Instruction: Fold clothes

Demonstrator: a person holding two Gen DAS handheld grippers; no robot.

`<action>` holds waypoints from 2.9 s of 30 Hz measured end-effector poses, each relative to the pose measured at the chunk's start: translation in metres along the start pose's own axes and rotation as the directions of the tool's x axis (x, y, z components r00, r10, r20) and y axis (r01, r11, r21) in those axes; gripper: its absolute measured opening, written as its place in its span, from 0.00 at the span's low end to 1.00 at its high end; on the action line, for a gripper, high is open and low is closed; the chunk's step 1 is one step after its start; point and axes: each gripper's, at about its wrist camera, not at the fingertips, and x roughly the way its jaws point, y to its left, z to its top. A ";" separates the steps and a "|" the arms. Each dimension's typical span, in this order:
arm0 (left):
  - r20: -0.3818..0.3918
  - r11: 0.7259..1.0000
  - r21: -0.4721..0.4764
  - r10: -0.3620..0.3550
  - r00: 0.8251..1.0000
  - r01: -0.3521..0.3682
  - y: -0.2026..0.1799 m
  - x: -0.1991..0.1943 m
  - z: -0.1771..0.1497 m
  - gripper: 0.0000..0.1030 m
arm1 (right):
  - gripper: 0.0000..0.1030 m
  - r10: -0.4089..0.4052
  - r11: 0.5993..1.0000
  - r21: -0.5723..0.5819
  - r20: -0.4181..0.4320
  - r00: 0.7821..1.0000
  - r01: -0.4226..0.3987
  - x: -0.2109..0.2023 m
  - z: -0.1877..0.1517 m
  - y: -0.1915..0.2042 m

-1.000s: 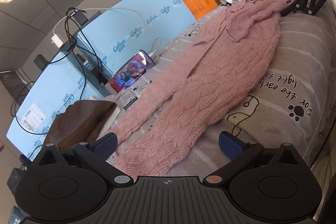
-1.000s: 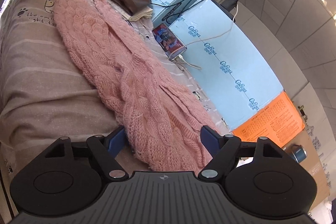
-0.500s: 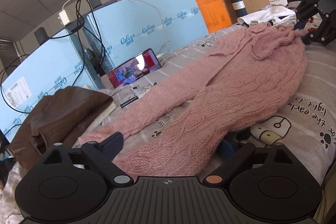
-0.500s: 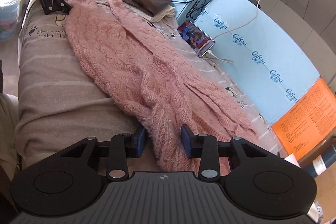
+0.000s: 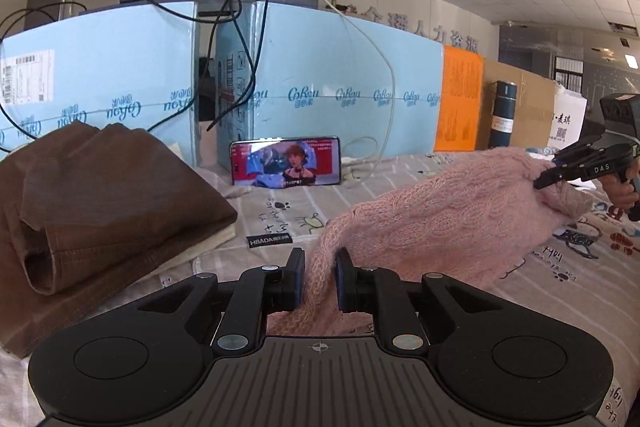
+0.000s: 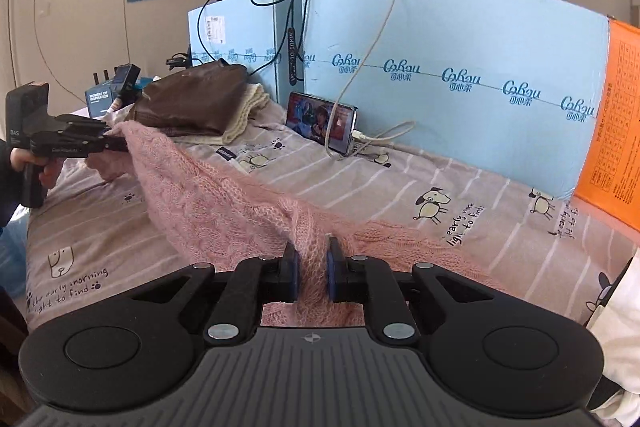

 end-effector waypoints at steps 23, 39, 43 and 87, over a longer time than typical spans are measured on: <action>0.154 0.800 -0.597 0.184 0.971 -0.057 0.072 -0.039 -0.056 0.94 | 0.92 -0.311 0.934 0.230 0.145 0.939 0.274 -0.049 -0.038 -0.012; 0.035 0.816 -0.546 0.250 0.968 -0.191 0.037 -0.035 -0.060 0.93 | 0.92 -0.646 0.704 0.364 -0.026 0.763 0.610 -0.003 -0.015 -0.049; -0.079 0.847 -0.433 0.306 0.949 -0.309 0.020 -0.018 -0.045 0.76 | 0.92 -0.588 0.741 0.434 0.048 0.808 0.513 0.002 -0.005 -0.037; -0.015 0.808 -0.119 0.580 0.814 -0.578 -0.028 -0.004 -0.002 0.06 | 0.92 -0.551 0.727 0.516 0.044 0.833 0.454 0.010 -0.036 -0.043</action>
